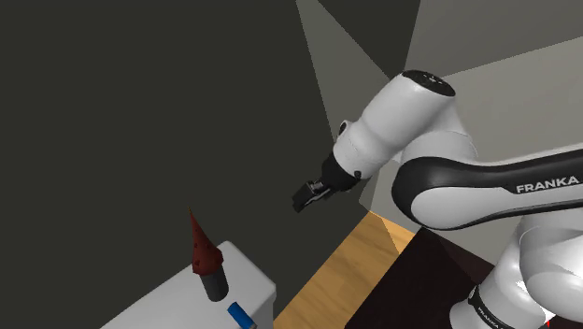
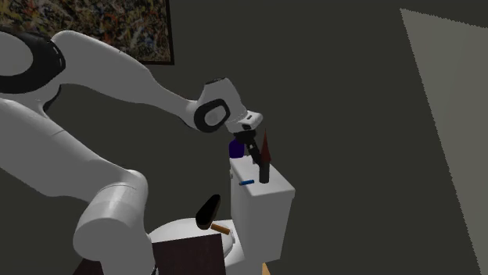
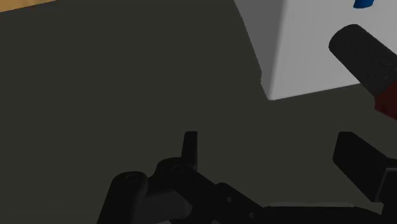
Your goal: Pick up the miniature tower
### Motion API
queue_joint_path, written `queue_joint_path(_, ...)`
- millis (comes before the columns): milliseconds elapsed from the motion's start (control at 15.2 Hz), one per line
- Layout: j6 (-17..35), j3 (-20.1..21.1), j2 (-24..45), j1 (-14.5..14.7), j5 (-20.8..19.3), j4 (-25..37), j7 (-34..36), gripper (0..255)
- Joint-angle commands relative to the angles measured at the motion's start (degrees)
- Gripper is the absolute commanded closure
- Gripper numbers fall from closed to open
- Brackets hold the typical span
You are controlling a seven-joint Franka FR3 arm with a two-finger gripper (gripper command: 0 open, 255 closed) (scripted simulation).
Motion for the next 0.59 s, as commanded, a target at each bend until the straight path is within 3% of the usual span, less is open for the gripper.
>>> queue_joint_path(0, 6.3, 4.1, 3.2, -1.3, -0.7, 0.3, 2.9, 0)
queue_joint_path(132, 12.0, 9.2, 6.5, -4.2, -2.5, 1.3, 6.5, 0)
queue_joint_path(264, 17.2, 15.6, 9.5, -8.9, -5.4, 2.7, 10.8, 0)
queue_joint_path(396, 21.9, 23.8, 11.8, -16.0, -9.1, 4.5, 15.9, 0)
queue_joint_path(528, 25.9, 34.1, 12.9, -25.6, -12.9, 6.8, 21.2, 0)
